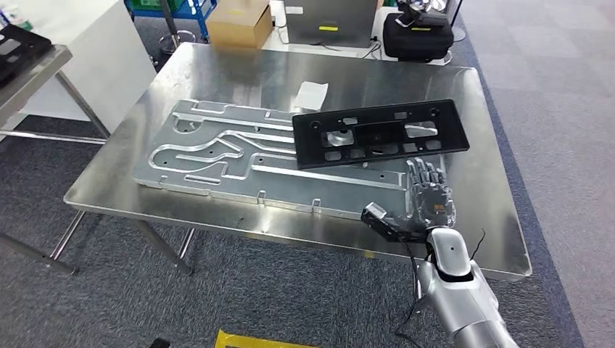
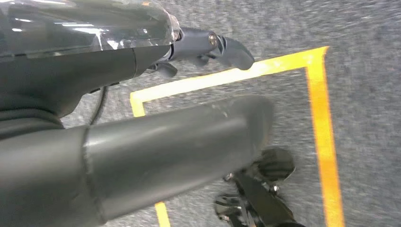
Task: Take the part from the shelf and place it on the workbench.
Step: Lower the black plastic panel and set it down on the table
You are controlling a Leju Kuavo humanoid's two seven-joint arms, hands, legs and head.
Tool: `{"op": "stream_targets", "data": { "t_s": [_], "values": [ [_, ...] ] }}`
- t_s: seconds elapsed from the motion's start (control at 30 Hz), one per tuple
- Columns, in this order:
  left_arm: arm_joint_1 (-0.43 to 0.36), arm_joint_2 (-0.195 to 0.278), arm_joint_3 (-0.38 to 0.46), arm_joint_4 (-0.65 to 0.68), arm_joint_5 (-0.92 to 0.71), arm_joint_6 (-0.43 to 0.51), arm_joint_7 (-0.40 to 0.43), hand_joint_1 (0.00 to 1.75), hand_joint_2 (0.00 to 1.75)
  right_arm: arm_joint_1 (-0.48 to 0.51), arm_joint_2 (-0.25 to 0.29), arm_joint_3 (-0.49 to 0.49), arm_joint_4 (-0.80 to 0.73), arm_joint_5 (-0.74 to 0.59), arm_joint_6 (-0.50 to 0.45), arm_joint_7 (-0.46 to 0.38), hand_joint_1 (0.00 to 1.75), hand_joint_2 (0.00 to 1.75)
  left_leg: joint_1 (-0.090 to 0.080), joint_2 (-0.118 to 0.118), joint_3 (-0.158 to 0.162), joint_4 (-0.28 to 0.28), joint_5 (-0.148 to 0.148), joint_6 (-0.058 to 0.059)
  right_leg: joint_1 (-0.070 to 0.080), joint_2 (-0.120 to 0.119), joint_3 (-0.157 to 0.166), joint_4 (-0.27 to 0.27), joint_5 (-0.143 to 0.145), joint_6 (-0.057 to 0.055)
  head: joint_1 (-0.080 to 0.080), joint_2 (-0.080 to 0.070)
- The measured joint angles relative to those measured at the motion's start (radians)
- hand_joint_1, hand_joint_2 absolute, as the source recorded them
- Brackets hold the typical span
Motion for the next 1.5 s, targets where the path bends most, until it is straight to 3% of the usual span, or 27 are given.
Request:
{"op": "stream_targets", "data": {
  "t_s": [0.07,0.1,0.13,0.2,0.27,0.3,0.33,0.4,0.47,0.53,0.57,0.6,0.67,0.73,0.8,0.83,0.9,0.97,1.07,1.1,1.17,1.23,1.3,1.33,1.4,1.47,1.5],
  "values": [
    [0.0,0.001,0.001,0.0,0.003,0.0,0.002,0.0,0.0,0.024,0.002,0.0,-0.02,0.0,-0.009,-0.007,0.0,0.0,0.006,0.0,-0.022,0.125,-0.084,-0.01,0.0,0.0,-0.035,0.003,0.025,0.0,-0.003,0.0],
    [-0.001,0.001,0.003,0.0,0.006,0.0,0.003,0.0,0.0,0.04,0.004,0.0,-0.033,0.0,-0.014,-0.011,0.0,0.0,0.009,0.0,-0.02,0.167,-0.089,-0.014,-0.001,-0.001,-0.054,0.007,0.036,0.002,-0.002,0.0],
    [-0.001,0.001,0.005,0.0,0.009,0.0,0.004,0.0,0.0,0.059,0.006,0.0,-0.05,-0.001,-0.021,-0.014,0.0,0.0,0.012,0.0,-0.004,0.181,-0.071,-0.019,-0.003,-0.002,-0.073,0.012,0.047,0.005,-0.003,0.0],
    [0.0,0.001,0.012,0.0,0.017,0.0,0.007,0.0,0.0,0.103,0.01,0.0,-0.102,-0.005,-0.043,-0.024,0.0,0.0,0.018,0.0,0.074,0.108,-0.019,-0.026,-0.008,-0.003,-0.112,0.029,0.065,0.015,-0.003,0.0],
    [-0.002,0.002,0.016,0.0,0.026,0.002,0.009,0.0,0.0,0.152,0.014,0.0,-0.175,-0.013,-0.072,-0.035,0.0,0.0,0.016,-0.002,0.173,-0.028,-0.03,-0.023,-0.009,-0.004,-0.14,0.047,0.078,0.027,-0.004,0.0],
    [-0.002,0.002,0.018,0.0,0.03,0.003,0.01,0.0,0.0,0.177,0.016,0.001,-0.215,-0.016,-0.085,-0.039,0.0,0.0,0.014,-0.004,0.202,-0.076,-0.047,-0.017,-0.009,-0.004,-0.145,0.053,0.085,0.034,-0.005,0.0],
    [-0.001,0.002,0.02,0.0,0.034,0.004,0.012,0.0,0.0,0.201,0.018,0.001,-0.251,-0.018,-0.095,-0.043,0.0,0.0,0.01,-0.006,0.211,-0.098,-0.058,-0.009,-0.009,-0.005,-0.147,0.053,0.093,0.04,-0.007,0.0],
    [0.002,0.001,0.025,0.0,0.037,0.005,0.013,0.0,0.0,0.242,0.02,0.003,-0.313,-0.02,-0.106,-0.048,0.0,0.0,0.01,-0.003,0.199,-0.103,-0.044,0.012,-0.011,-0.003,-0.149,0.051,0.105,0.052,-0.008,0.0],
    [0.001,0.001,0.029,0.0,0.037,0.005,0.014,0.0,0.0,0.272,0.021,0.004,-0.356,-0.021,-0.109,-0.05,0.0,0.0,0.013,0.002,0.177,-0.106,-0.018,0.032,-0.014,0.006,-0.168,0.09,0.047,0.062,-0.004,0.0],
    [0.001,0.001,0.033,0.0,0.037,0.005,0.014,0.0,0.0,0.29,0.021,0.004,-0.386,-0.022,-0.109,-0.051,0.0,0.0,0.012,0.005,0.146,-0.106,0.009,0.043,-0.016,0.011,-0.197,0.2,-0.068,0.068,0.0,0.0],
    [0.001,0.001,0.035,0.0,0.037,0.005,0.014,0.0,0.0,0.297,0.021,0.004,-0.398,-0.022,-0.109,-0.052,0.0,0.0,0.011,0.006,0.129,-0.105,0.023,0.044,-0.017,0.011,-0.206,0.265,-0.107,0.07,0.0,0.0],
    [0.001,0.001,0.037,0.0,0.038,0.005,0.014,0.0,0.0,0.304,0.021,0.004,-0.409,-0.022,-0.11,-0.054,0.0,0.0,0.01,0.006,0.111,-0.103,0.036,0.044,-0.018,0.011,-0.208,0.315,-0.121,0.071,0.0,0.0],
    [0.001,0.001,0.04,0.0,0.039,0.005,0.014,0.0,0.0,0.32,0.021,0.005,-0.434,-0.022,-0.11,-0.058,0.0,0.0,0.009,0.006,0.075,-0.098,0.059,0.04,-0.018,0.011,-0.168,0.331,-0.084,0.068,0.0,0.0],
    [0.001,-0.001,0.041,0.0,0.043,0.005,0.014,0.0,0.0,0.334,0.021,0.009,-0.462,-0.021,-0.112,-0.06,0.0,0.0,0.007,0.006,0.046,-0.092,0.079,0.035,-0.014,0.012,-0.058,0.219,-0.054,0.056,0.0,0.0],
    [0.001,-0.003,0.042,0.0,0.047,0.005,0.014,0.0,0.0,0.345,0.021,0.015,-0.495,-0.02,-0.118,-0.061,0.0,0.0,0.004,0.005,0.032,-0.088,0.096,0.026,-0.008,0.013,0.051,0.074,-0.081,0.042,-0.001,0.0],
    [0.001,-0.004,0.043,0.0,0.05,0.005,0.014,0.0,0.0,0.354,0.021,0.018,-0.511,-0.021,-0.125,-0.061,0.0,0.0,0.005,0.006,0.029,-0.09,0.106,0.02,-0.004,0.013,0.077,0.032,-0.094,0.037,-0.001,0.0],
    [0.002,-0.004,0.045,0.0,0.054,0.006,0.014,0.0,0.0,0.385,0.023,0.022,-0.539,-0.035,-0.146,-0.065,0.0,0.0,0.006,0.005,0.025,-0.097,0.125,0.007,-0.003,0.011,0.077,0.008,-0.088,0.029,0.0,0.0],
    [0.006,-0.005,0.048,0.0,0.058,0.007,0.014,0.0,0.0,0.42,0.028,0.025,-0.562,-0.064,-0.169,-0.077,0.0,0.0,0.009,0.003,0.009,-0.074,0.089,-0.004,-0.007,0.007,0.06,0.002,-0.063,0.018,-0.002,0.0],
    [0.01,-0.006,0.057,0.0,0.07,0.009,0.014,0.0,0.0,0.488,0.043,0.027,-0.609,-0.184,-0.19,-0.139,0.0,1.31,0.012,0.002,-0.031,0.091,-0.063,-0.016,-0.007,0.002,0.018,0.004,-0.029,0.006,-0.01,0.0],
    [0.01,-0.006,0.062,0.0,0.077,0.011,0.014,0.0,0.0,0.518,0.051,0.027,-0.628,-0.258,-0.193,-0.178,0.0,1.75,0.012,0.002,-0.036,0.148,-0.085,-0.018,-0.006,0.0,0.001,0.008,-0.018,0.005,-0.011,0.0],
    [0.011,-0.006,0.072,0.0,0.089,0.015,0.015,0.0,0.0,0.578,0.07,0.024,-0.661,-0.447,-0.192,-0.271,0.0,1.75,0.013,0.002,-0.007,0.186,-0.057,-0.021,-0.006,-0.002,-0.038,0.021,0.001,0.008,-0.011,0.0],
    [0.011,-0.006,0.083,0.0,0.102,0.021,0.018,0.0,0.0,0.635,0.09,0.012,-0.688,-0.666,-0.167,-0.363,0.0,1.75,0.014,0.001,0.082,0.1,-0.016,-0.021,-0.007,-0.003,-0.076,0.04,0.016,0.015,-0.012,0.0],
    [0.009,-0.006,0.096,0.0,0.117,0.028,0.02,0.0,0.0,0.7,0.119,-0.025,-0.711,-0.925,-0.069,-0.483,0.0,1.75,0.011,-0.004,0.179,-0.032,-0.04,-0.013,-0.005,-0.003,-0.099,0.059,0.027,0.025,-0.012,0.0],
    [0.009,-0.007,0.103,0.0,0.125,0.031,0.021,0.0,0.0,0.732,0.139,-0.054,-0.717,-1.043,0.012,-0.546,0.0,1.75,0.009,-0.006,0.205,-0.074,-0.059,-0.006,-0.004,-0.004,-0.103,0.064,0.033,0.031,-0.012,0.0],
    [0.014,-0.009,0.117,0.0,0.138,0.036,0.023,0.0,0.0,0.782,0.182,-0.139,-0.715,-1.196,0.222,-0.644,0.0,1.75,0.006,-0.004,0.207,-0.097,-0.062,0.014,-0.003,-0.004,-0.106,0.063,0.05,0.042,-0.01,0.0],
    [0.015,-0.013,0.13,0.0,0.144,0.04,0.025,0.0,0.0,0.809,0.22,-0.239,-0.701,-1.244,0.384,-0.692,0.0,0.87,0.008,0.003,0.19,-0.101,-0.041,0.035,-0.007,0.003,-0.117,0.078,0.025,0.054,-0.009,0.0],
    [0.015,-0.015,0.135,0.0,0.145,0.041,0.025,0.0,0.0,0.818,0.236,-0.283,-0.693,-1.251,0.423,-0.703,0.0,0.44,0.009,0.005,0.177,-0.103,-0.028,0.044,-0.008,0.006,-0.126,0.106,-0.016,0.059,-0.007,0.0]
  ]
}}
